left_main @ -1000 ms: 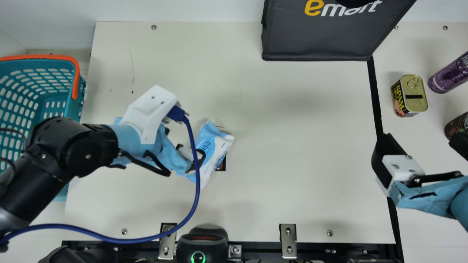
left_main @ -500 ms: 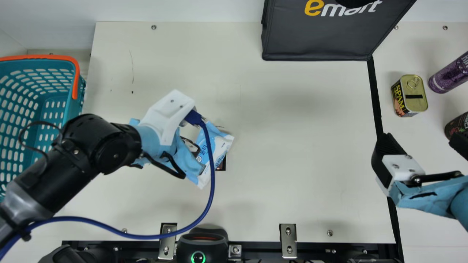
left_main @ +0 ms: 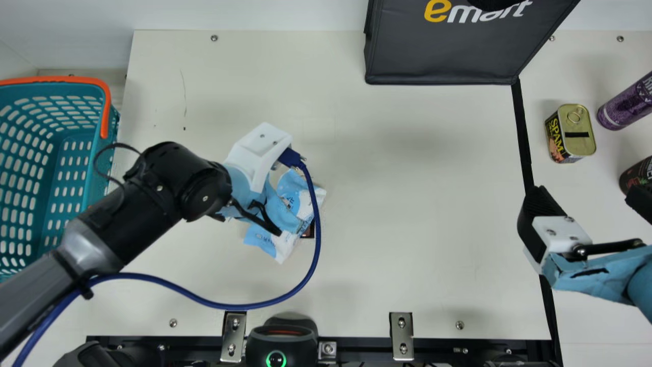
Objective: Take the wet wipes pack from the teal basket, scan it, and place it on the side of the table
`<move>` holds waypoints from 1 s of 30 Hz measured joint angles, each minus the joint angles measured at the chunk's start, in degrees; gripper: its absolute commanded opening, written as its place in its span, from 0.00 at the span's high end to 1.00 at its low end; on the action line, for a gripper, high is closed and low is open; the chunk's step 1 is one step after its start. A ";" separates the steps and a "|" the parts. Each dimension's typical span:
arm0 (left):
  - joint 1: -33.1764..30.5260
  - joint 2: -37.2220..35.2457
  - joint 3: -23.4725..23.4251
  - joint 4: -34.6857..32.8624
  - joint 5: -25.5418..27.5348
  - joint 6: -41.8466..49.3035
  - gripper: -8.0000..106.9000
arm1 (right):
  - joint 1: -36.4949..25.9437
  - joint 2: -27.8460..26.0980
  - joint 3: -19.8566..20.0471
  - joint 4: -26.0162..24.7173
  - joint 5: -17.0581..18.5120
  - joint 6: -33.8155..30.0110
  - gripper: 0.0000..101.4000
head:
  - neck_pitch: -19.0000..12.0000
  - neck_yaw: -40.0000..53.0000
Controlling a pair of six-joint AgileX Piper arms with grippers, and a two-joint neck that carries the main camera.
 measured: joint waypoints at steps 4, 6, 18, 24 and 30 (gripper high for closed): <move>-0.35 1.29 0.11 0.32 -0.75 -0.42 1.00 | 0.00 0.00 0.00 0.00 0.00 0.00 0.06 | 0.00 0.00; -0.59 1.91 0.46 0.43 -1.34 -0.87 1.00 | 0.00 0.00 0.00 0.00 0.00 0.00 0.06 | 0.00 0.00; -1.78 4.96 2.87 0.72 -5.08 -1.91 1.00 | 0.00 0.00 0.00 0.00 0.00 0.00 0.06 | 0.00 0.00; -2.03 5.78 3.58 0.82 -6.02 -1.91 1.00 | 0.00 0.00 0.00 0.00 0.00 0.00 0.06 | 0.00 0.00; -2.29 5.55 3.25 1.20 -5.65 -2.18 1.00 | 0.00 0.00 0.00 0.00 0.00 0.00 0.06 | 0.00 0.00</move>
